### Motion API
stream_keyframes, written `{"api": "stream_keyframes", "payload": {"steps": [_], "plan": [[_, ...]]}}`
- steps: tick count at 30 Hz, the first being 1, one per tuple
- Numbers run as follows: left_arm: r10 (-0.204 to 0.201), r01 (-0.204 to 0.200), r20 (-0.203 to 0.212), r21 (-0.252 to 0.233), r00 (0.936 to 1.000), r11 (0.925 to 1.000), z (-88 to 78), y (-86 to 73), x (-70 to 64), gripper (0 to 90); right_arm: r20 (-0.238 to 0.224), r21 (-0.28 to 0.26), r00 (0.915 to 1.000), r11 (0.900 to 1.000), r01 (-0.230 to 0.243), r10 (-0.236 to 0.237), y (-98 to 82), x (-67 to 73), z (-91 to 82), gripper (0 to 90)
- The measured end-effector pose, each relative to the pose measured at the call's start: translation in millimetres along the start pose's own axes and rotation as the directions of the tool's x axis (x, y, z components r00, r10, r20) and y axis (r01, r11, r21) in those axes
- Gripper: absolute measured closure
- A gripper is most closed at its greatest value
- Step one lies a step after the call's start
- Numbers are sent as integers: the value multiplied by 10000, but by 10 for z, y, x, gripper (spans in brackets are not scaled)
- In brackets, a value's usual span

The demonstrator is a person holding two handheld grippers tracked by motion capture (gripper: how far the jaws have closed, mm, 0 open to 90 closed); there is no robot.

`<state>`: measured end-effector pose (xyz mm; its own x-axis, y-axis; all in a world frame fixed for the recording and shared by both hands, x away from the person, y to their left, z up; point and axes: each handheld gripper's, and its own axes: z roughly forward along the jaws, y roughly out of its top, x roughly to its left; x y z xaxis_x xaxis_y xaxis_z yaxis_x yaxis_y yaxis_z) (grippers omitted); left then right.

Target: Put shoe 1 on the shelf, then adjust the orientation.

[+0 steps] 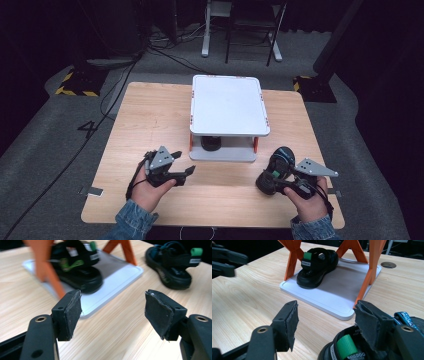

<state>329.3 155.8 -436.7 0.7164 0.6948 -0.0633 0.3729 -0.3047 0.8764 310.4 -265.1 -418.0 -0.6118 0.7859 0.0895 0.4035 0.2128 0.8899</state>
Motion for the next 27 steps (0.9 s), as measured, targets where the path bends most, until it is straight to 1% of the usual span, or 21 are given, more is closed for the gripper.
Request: {"api": "stream_keyframes", "payload": {"steps": [2,3,5,6,7,8,9,10,11,12,14,15,16,19,20,21,22,24,25,27], "plan": [[-46,47,-250,23,9997,10000,-112,-42,47,300,24,78,10000,10000,-12,11,6,-10,18,349],[-158,159,-374,22,9992,9999,-159,-65,74,300,79,136,9999,9999,-105,104,7,-19,28,339],[-263,270,-677,97,9974,9996,-241,-108,147,299,327,430,9990,9986,-318,304,8,-49,37,303],[-304,320,-898,161,9955,9994,-277,-128,189,298,419,573,9984,9975,-411,387,7,-70,43,290],[-245,276,-1079,271,9939,9993,-303,-141,227,296,531,688,9972,9961,-560,524,5,-87,43,278],[-403,458,-1301,398,9907,9982,-334,-168,277,291,611,754,9964,9952,-629,583,4,-101,42,268],[-448,522,-1476,469,9880,9975,-358,-189,326,288,755,903,9948,9931,-746,678,2,-124,43,248],[-582,680,-1657,544,9845,9962,-379,-211,367,288,878,1046,9931,9907,-873,782,-1,-141,45,226],[-626,741,-1792,582,9818,9955,-392,-227,399,288,980,1131,9917,9891,-944,834,-6,-158,49,219],[-662,810,-1995,670,9777,9945,-410,-253,447,287,1017,1164,9913,9887,-950,833,-8,-171,51,219],[-797,997,-2230,802,9716,9918,-428,-294,514,280,1172,1291,9894,9864,-1013,863,-15,-193,44,195],[-801,1021,-2325,841,9693,9912,-435,-309,540,280,1244,1341,9886,9857,-1020,854,-20,-199,43,184],[-861,1108,-2448,889,9658,9899,-439,-335,579,280,1245,1376,9885,9851,-1028,858,-23,-196,40,189],[-1155,1443,-2598,944,9587,9850,-435,-399,659,277,1141,1632,9905,9821,-943,762,-57,-191,38,217],[-1155,1443,-2598,944,9587,9850,-435,-399,659,276,1141,1632,9905,9821,-943,762,-57,-191,38,217],[-1291,1647,-2742,1111,9530,9801,-431,-458,745,276,1091,1717,9912,9807,-931,750,-102,-192,62,220],[-1421,1784,-2800,1086,9494,9779,-425,-477,768,275,1110,1816,9909,9787,-956,762,-118,-189,74,220],[-1528,1908,-2840,1114,9466,9753,-421,-505,813,275,1337,1941,9883,9761,-981,727,-149,-187,101,216],[-1528,1908,-2840,1114,9466,9753,-421,-505,813,275,1337,1941,9883,9761,-981,727,-149,-187,101,216],[-1599,1990,-2889,1112,9439,9737,-417,-527,840,275,1729,2147,9837,9729,-856,484,-183,-189,127,215]]}}
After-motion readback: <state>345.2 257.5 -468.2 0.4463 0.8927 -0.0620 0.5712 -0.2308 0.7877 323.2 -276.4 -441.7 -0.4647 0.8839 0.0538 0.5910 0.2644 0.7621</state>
